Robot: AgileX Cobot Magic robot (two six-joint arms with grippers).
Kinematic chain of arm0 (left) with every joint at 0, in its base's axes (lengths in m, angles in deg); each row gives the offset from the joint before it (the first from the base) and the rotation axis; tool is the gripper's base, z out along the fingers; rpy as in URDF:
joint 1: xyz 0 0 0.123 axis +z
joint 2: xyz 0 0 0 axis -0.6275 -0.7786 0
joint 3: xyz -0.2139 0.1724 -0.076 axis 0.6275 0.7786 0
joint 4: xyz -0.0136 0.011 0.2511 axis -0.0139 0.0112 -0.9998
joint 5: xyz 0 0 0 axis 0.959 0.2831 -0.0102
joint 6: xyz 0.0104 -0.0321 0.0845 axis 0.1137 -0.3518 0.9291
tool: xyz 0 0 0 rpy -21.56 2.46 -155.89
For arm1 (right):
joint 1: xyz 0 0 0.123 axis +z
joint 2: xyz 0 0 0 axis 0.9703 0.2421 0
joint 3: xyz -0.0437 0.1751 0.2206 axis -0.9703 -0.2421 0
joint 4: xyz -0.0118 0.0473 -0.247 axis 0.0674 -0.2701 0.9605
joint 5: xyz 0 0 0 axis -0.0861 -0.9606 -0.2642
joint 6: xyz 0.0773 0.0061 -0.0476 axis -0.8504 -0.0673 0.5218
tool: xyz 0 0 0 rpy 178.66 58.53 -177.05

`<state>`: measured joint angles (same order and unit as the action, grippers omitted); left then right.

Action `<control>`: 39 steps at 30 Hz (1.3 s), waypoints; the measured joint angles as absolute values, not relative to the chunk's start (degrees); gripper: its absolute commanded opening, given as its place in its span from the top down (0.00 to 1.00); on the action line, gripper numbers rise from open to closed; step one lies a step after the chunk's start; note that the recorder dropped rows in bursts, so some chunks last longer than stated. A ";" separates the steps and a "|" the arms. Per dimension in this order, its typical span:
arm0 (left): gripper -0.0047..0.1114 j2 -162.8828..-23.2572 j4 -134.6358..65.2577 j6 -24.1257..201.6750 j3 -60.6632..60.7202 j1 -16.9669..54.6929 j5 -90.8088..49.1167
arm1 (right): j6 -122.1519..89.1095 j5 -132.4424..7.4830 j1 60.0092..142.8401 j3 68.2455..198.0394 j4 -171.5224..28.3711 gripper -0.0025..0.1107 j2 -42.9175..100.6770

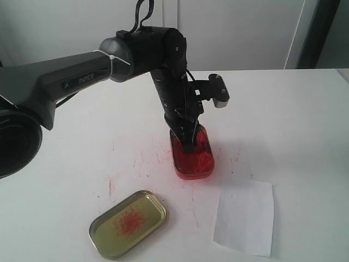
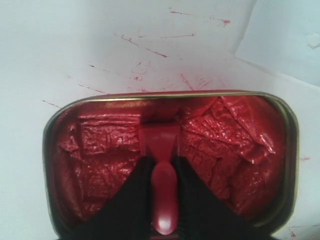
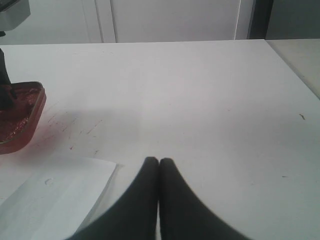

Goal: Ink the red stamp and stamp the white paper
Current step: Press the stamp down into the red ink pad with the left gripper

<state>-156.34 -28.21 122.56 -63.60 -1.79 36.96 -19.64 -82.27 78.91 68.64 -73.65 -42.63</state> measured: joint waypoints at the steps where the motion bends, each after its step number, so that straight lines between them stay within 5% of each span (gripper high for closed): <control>1: 0.96 -156.16 -27.42 122.56 -63.60 -1.79 36.96 | -19.64 -82.27 78.91 68.64 -73.65 0.98 -42.63; 39: 0.96 -156.99 -26.74 122.46 -63.35 -1.79 37.19 | -19.64 -82.27 78.91 68.64 -73.65 0.98 -42.63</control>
<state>-156.99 -26.74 122.46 -63.35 -1.79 37.19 -19.64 -82.27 78.91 68.64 -73.65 -42.63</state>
